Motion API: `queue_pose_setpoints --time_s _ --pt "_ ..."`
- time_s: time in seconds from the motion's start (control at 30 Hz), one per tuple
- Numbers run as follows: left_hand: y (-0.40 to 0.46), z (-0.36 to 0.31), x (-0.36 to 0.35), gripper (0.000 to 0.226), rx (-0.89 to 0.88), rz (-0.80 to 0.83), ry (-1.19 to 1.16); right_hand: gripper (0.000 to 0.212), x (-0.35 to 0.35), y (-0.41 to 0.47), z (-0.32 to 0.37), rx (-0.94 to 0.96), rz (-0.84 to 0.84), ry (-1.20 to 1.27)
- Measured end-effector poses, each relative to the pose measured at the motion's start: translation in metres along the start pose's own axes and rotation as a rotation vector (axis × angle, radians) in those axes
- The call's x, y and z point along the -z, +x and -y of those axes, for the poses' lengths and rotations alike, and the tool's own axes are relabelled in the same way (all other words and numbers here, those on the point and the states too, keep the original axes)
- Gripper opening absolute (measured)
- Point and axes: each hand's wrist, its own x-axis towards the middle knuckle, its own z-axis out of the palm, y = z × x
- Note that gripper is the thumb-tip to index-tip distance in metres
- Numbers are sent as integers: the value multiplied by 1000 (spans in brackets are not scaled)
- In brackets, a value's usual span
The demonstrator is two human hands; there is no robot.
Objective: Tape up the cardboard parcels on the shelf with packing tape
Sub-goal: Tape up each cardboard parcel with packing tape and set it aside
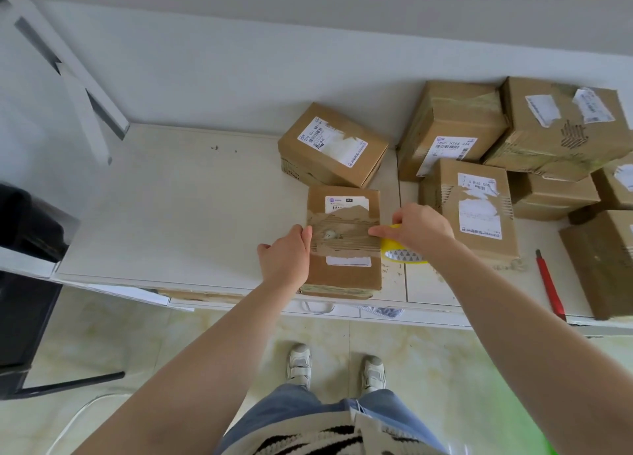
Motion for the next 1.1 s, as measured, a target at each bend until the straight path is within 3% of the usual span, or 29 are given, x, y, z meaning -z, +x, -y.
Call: queue_pose_setpoints --time_s 0.2,0.33,0.47,0.6,0.67,0.8,0.9,1.1 --pt "0 -3 3 44 -11 -5 15 64 -11 3 -9 31 25 58" --pt "4 -7 10 50 -42 92 77 69 -15 5 -9 52 48 5" --pt "10 -12 11 73 31 196 105 65 -15 9 -8 62 74 14" --pt "16 -15 19 71 112 306 73 62 -17 12 -7 50 85 36" --pt "12 -16 22 72 117 238 121 60 -18 12 -8 48 90 41" --pt "3 -27 10 75 -105 -128 170 59 -18 13 -9 54 80 30" --pt "7 -46 -4 78 -278 -109 268 62 -20 14 -10 55 72 28" --pt "12 -47 -15 74 -287 -82 372 62 -22 14 -10 48 76 10"
